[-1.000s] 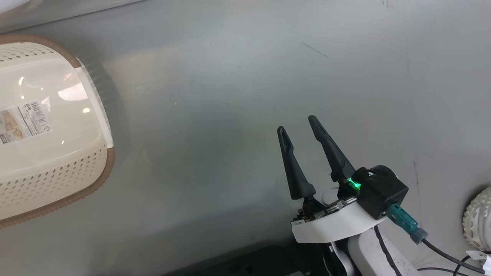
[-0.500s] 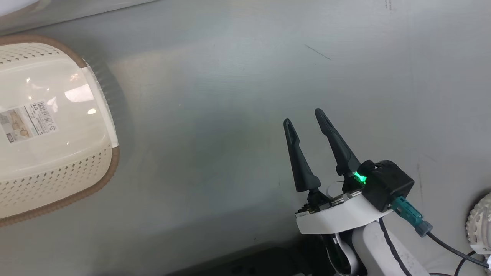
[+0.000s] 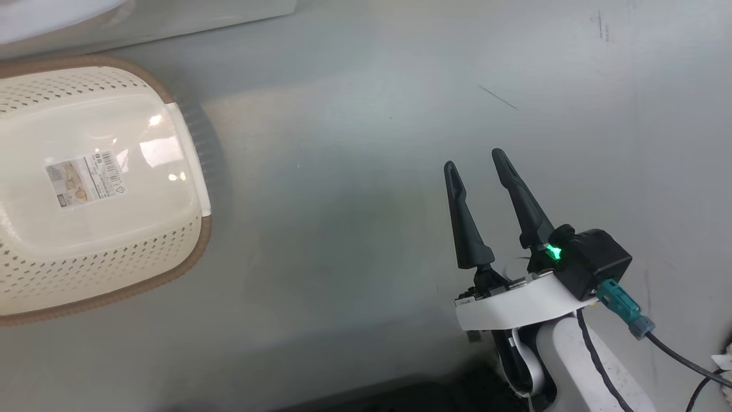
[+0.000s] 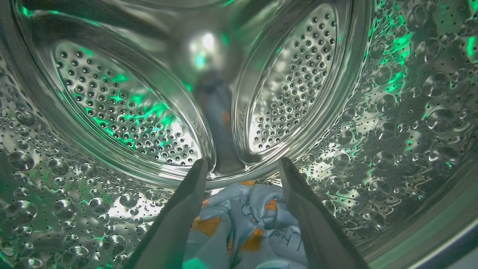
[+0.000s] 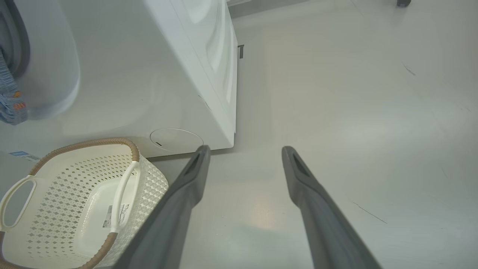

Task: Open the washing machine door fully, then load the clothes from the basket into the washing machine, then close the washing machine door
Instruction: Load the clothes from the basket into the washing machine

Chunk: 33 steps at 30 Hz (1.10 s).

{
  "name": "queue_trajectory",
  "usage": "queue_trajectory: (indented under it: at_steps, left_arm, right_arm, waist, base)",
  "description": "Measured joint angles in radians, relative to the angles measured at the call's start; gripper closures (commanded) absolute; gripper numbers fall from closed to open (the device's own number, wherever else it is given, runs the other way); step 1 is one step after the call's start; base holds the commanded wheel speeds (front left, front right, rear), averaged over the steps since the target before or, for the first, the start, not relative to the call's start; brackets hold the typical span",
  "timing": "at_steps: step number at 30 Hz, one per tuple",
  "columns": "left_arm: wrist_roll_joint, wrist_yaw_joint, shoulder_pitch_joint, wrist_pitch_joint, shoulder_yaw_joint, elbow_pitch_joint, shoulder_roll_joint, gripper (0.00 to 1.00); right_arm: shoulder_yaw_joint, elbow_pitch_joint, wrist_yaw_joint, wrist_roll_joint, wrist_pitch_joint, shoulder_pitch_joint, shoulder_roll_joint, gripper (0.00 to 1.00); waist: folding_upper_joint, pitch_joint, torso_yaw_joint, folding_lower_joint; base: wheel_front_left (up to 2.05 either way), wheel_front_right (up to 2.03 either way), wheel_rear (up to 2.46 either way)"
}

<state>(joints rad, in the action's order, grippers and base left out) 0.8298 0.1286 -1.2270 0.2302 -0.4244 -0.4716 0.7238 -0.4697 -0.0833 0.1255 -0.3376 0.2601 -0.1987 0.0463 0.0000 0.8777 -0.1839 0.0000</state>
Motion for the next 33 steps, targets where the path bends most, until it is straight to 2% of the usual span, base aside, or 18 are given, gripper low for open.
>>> queue_trajectory:
  at_steps: [9, 20, 33]
  left_arm:
    - [0.023, 0.0, 0.031, 0.015, -0.031, -0.001, -0.036, 0.0]
    - [0.053, 0.0, 0.124, 0.023, -0.021, 0.011, -0.045, 0.0]
    - [0.077, 0.0, 0.259, 0.027, 0.094, 0.125, -0.104, 0.0]
  right_arm:
    - [0.033, 0.015, 0.0, 0.02, 0.0, -0.005, 0.002, 0.0]
    - [0.037, 0.029, 0.0, 0.026, 0.0, -0.01, 0.003, 0.0]
    - [0.053, 0.04, 0.0, 0.026, 0.0, -0.014, 0.004, 0.0]
  waist:
    - [0.0, -0.039, 0.05, 0.0001]
    - [0.0, -0.064, 0.095, 0.0]
    - [0.0, -0.09, 0.124, 0.0]
  base:
    - [0.0, 0.0, 0.0]
    - [0.0, 0.0, 0.0]
    - [0.0, 0.0, 0.0]
